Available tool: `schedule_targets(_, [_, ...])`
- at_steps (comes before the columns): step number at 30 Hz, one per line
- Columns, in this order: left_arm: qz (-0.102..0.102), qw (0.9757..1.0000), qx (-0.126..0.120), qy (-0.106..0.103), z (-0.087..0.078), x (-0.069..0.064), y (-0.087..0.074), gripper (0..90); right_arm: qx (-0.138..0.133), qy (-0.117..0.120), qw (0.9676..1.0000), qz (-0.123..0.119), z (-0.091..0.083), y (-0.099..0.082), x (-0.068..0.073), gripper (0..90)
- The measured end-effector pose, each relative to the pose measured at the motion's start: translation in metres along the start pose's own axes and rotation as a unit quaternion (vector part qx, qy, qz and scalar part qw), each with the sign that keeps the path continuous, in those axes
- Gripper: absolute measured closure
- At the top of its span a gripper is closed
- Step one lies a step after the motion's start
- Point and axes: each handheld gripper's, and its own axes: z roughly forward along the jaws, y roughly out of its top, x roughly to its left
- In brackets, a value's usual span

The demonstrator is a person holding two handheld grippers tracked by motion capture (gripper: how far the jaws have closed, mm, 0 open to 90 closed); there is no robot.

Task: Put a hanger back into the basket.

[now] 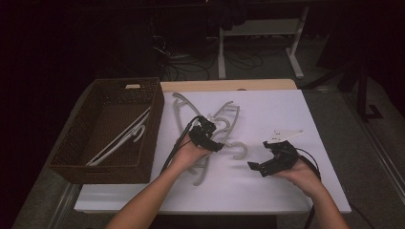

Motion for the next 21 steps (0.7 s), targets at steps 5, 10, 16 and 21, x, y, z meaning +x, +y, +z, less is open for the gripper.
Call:
schedule_targets(5, [0.006,0.9999,0.01,-0.003,0.011,-0.001,0.002,38.8,0.0,0.0,1.0,-0.001,0.0,0.0,0.0,0.0])
schedule_targets(10, [0.016,0.9997,0.012,-0.01,0.02,-0.007,0.007,38.8,0.001,0.001,1.0,-0.001,0.0,0.0,0.0,0.0])
schedule_targets(16, [0.025,0.9995,0.016,-0.012,0.026,-0.011,0.012,38.6,0.0,0.001,1.0,-0.003,0.0,0.0,0.001,0.0])
schedule_targets(21, [0.032,0.9993,0.001,-0.02,0.011,-0.008,0.012,29.2,-0.001,0.001,1.0,-0.002,0.0,0.0,0.001,0.0])
